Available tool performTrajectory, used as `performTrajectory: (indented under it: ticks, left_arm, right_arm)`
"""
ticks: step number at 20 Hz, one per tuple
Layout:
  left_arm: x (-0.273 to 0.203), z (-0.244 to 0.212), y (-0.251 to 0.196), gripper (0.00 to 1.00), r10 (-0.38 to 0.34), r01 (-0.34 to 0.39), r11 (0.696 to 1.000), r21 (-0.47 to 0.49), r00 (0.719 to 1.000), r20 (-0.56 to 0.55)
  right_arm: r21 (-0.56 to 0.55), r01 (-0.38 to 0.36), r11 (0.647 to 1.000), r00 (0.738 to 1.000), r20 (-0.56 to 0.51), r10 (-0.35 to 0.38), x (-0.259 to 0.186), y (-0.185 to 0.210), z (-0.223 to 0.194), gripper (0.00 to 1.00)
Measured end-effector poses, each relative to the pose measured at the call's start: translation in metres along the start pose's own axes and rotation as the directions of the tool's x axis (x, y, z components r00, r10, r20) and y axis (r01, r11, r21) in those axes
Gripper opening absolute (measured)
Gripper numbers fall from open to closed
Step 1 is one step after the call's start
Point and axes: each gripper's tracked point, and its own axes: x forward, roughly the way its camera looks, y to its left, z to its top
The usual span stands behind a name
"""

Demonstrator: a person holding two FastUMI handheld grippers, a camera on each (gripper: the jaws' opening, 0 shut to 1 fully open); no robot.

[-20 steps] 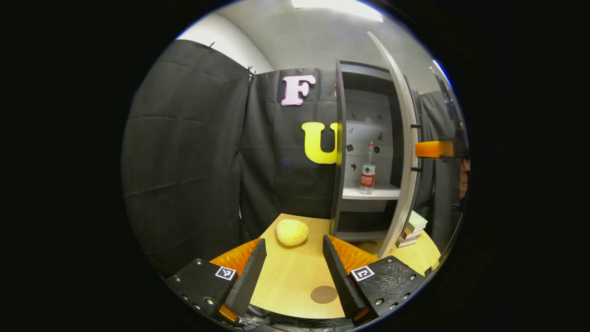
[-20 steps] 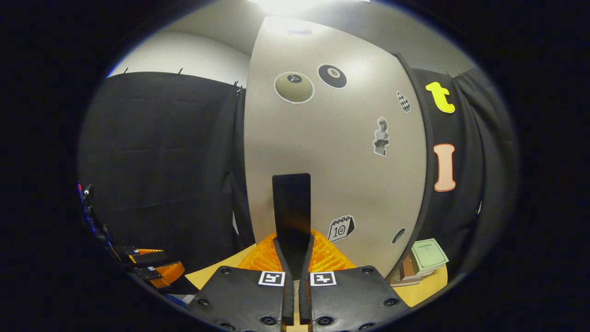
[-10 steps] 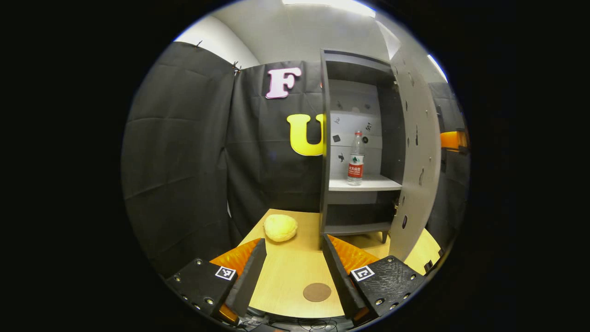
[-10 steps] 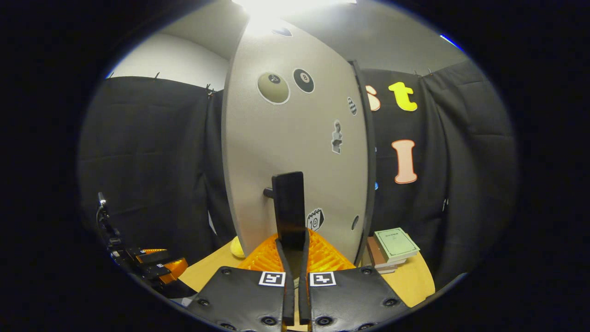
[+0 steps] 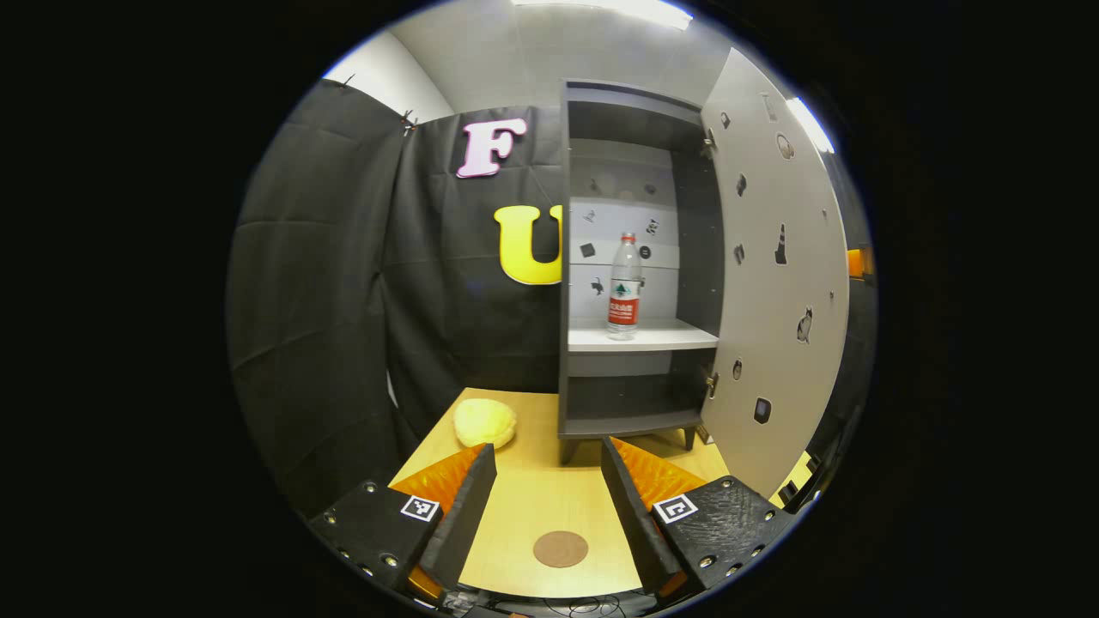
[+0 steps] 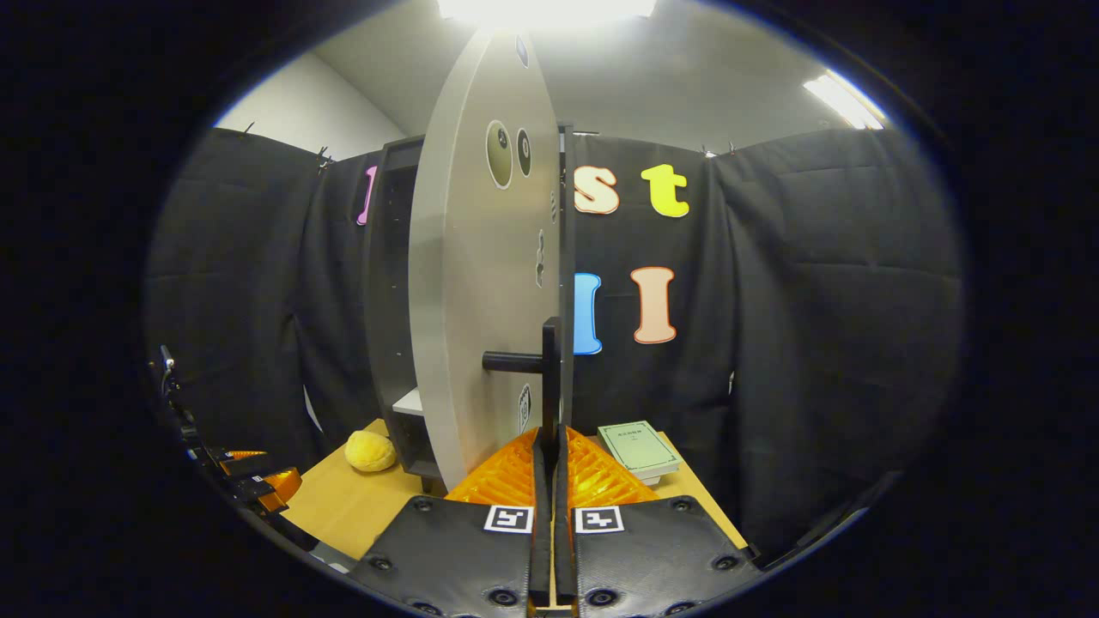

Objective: Open the cabinet door with the right hand, grasp the bottle in the cabinet with the left hand and place it on the coaster, then close the cabinet door with the right hand.

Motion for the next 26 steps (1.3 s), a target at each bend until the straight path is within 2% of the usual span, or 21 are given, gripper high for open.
performTrajectory:
  ticks: [8,9,10,15,16,17,20,21,22,23,24,25,26]
  left_arm:
    - [0.006,-0.002,-0.026,0.72,-0.076,0.076,0.997,0.02,0.997,-0.011]
    - [0.007,-0.003,-0.028,0.72,-0.081,0.082,0.997,0.016,0.997,-0.017]
    - [0.009,-0.005,-0.03,0.72,-0.087,0.087,0.996,0.008,0.996,-0.024]
    - [0.009,0.0,-0.039,0.7,-0.128,0.123,0.987,-0.1,0.991,-0.04]
    - [0.013,0.002,-0.037,0.72,-0.124,0.12,0.987,-0.106,0.992,-0.036]
    - [0.016,0.005,-0.034,0.7,-0.112,0.109,0.99,-0.094,0.993,-0.032]
    - [0.023,0.01,-0.03,0.72,-0.102,0.101,0.994,-0.042,0.994,-0.027]
    - [0.026,0.012,-0.031,0.72,-0.106,0.105,0.994,-0.037,0.994,-0.029]
    - [0.029,0.013,-0.033,0.72,-0.114,0.113,0.993,-0.04,0.993,-0.029]
    - [0.032,0.015,-0.036,0.72,-0.124,0.122,0.992,-0.044,0.992,-0.028]
    - [0.034,0.018,-0.038,0.72,-0.129,0.128,0.991,-0.044,0.991,-0.024]
    - [0.037,0.022,-0.038,0.72,-0.128,0.127,0.991,-0.039,0.992,-0.019]
    - [0.039,0.025,-0.037,0.72,-0.122,0.122,0.992,-0.027,0.992,-0.01]
  right_arm:
    - [0.061,0.088,0.994,0.995,0.034,-0.09,0.001,-0.009,0.003,0.04]
    - [0.076,0.083,0.994,0.996,0.039,-0.086,0.003,-0.007,0.004,0.0]
    - [0.095,0.074,0.993,0.996,0.044,-0.078,0.004,-0.002,0.003,0.04]
    - [0.104,0.067,0.992,0.997,0.025,-0.07,0.005,-0.004,0.001,0.04]
    - [0.12,0.054,0.991,0.998,0.028,-0.058,0.006,0.0,0.002,0.06]
    - [0.144,0.037,0.989,0.999,0.034,-0.042,0.006,0.003,0.003,0.07]
    - [0.184,0.091,0.979,0.993,0.054,-0.102,-0.004,-0.019,0.001,0.06]
    - [0.2,0.116,0.973,0.99,0.054,-0.129,-0.011,-0.03,0.002,0.13]
    - [0.215,0.13,0.968,0.988,0.058,-0.146,-0.017,-0.039,0.006,0.04]
    - [0.224,0.154,0.962,0.984,0.055,-0.171,-0.021,-0.049,0.006,0.0]
    - [0.229,0.177,0.957,0.98,0.045,-0.192,-0.023,-0.057,0.002,0.0]
    - [0.231,0.197,0.953,0.978,0.026,-0.209,-0.025,-0.066,0.0,0.06]
    - [0.229,0.207,0.951,0.976,0.015,-0.216,-0.022,-0.07,-0.002,0.21]
